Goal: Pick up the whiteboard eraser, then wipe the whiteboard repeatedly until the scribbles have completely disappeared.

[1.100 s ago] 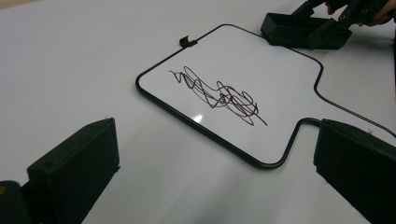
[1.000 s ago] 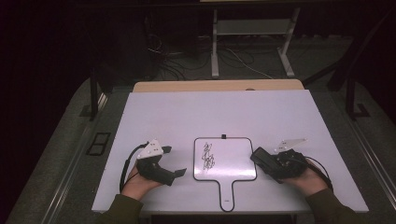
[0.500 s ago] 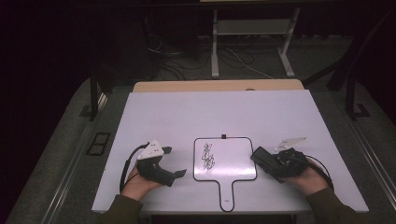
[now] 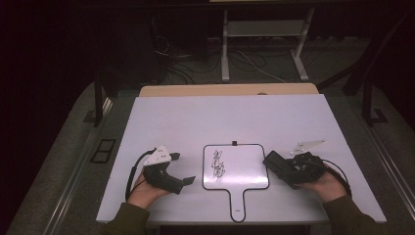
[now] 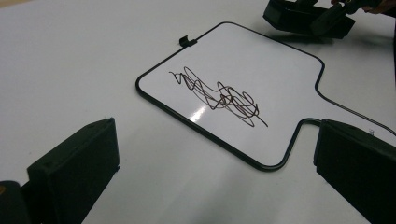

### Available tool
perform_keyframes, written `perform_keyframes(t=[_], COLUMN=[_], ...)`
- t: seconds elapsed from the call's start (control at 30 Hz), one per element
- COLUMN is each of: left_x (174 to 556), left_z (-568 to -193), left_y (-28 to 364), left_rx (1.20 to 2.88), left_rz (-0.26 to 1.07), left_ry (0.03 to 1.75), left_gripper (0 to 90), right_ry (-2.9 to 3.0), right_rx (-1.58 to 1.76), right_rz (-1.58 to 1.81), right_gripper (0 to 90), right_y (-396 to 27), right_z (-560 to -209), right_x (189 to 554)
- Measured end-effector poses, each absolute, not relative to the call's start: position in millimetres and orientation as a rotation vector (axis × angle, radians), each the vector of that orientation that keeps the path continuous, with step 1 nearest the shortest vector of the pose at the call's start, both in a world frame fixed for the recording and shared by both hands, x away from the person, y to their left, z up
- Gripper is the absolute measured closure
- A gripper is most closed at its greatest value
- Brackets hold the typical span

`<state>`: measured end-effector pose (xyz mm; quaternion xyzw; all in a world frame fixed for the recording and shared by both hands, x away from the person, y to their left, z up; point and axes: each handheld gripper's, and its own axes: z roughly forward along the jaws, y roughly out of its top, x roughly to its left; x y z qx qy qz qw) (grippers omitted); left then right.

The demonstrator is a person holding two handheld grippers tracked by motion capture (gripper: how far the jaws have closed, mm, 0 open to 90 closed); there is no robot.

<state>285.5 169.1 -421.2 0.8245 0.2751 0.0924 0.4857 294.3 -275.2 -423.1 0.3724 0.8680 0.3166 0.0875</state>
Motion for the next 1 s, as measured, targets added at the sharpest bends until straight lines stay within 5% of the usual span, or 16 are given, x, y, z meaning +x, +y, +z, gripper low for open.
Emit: perform_keyframes(t=[1.0], left_x=[283], left_z=[-421], left_y=[169], left_rx=[2.007], left_rz=[0.226], left_ry=[0.669], left_gripper=[0.0], right_ry=[2.655], right_rx=[0.895], right_rz=[1.005], right_gripper=[38.8], right_y=[-230], right_z=[-392], right_x=[330])
